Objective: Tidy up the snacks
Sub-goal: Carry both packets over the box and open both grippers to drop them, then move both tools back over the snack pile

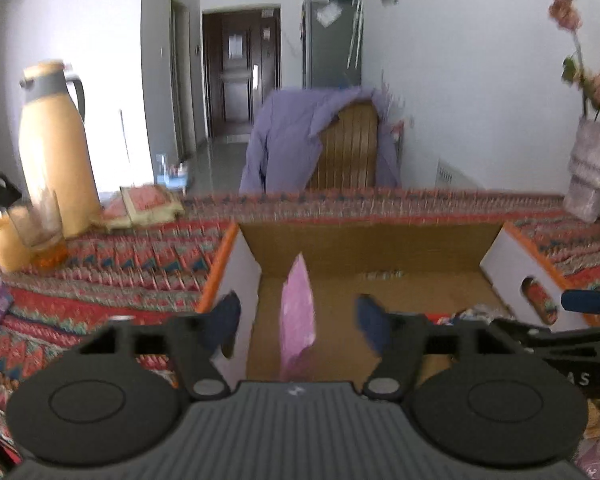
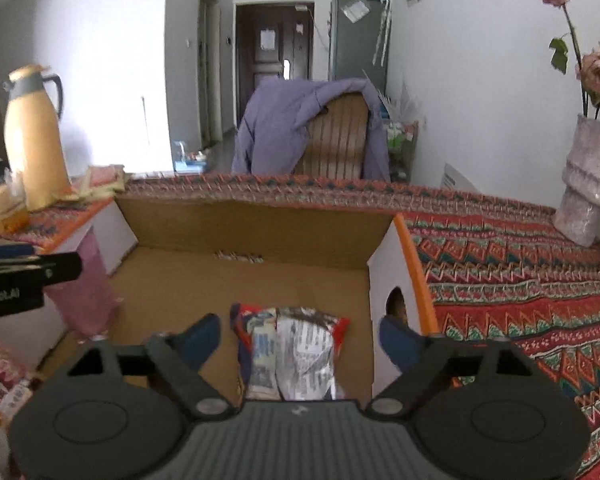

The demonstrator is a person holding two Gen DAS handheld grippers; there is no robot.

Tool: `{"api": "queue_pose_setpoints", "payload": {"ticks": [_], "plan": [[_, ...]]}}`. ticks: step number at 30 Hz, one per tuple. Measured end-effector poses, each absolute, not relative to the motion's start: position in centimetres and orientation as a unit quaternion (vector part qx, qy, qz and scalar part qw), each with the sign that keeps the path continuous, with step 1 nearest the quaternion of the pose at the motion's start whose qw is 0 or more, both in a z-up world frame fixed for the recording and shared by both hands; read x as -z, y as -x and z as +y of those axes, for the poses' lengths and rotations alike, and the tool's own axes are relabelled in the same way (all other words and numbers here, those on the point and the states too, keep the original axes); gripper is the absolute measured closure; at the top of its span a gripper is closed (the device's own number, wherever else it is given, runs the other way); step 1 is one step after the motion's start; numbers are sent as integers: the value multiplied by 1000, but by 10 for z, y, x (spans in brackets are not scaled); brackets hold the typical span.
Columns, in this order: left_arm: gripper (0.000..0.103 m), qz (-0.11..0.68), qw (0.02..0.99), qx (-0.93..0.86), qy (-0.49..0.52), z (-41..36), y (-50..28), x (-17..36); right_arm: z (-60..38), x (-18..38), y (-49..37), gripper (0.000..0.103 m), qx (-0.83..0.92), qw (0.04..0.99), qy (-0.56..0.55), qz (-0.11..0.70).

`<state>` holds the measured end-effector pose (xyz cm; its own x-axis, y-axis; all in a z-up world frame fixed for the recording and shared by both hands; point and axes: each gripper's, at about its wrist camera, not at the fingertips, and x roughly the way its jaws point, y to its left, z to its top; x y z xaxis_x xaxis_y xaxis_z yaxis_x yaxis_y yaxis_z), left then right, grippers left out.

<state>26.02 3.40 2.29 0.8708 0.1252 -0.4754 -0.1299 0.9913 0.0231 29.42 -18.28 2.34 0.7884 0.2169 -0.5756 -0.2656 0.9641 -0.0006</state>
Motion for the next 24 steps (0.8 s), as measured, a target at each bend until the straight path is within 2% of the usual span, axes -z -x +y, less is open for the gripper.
{"api": "queue_pose_setpoints", "payload": {"ticks": [1,2,3,14,24], "plan": [[9,232,970,-65,4,34,-253,-27,-186,-29,-289,9,-132,947,39,291],[2,219,973,-66,7,36,-244,-32,-189,-33,-283,1,-135,949,38,284],[0,209,976,-66,12,37,-237,-37,-193,-37,-278,0,-137,950,36,277],[0,160,986,-24,49,44,-151,-66,-222,-70,-190,0,-154,965,39,207],[0,161,985,-13,66,50,-87,-50,-237,-61,-119,0,-179,962,47,199]]}}
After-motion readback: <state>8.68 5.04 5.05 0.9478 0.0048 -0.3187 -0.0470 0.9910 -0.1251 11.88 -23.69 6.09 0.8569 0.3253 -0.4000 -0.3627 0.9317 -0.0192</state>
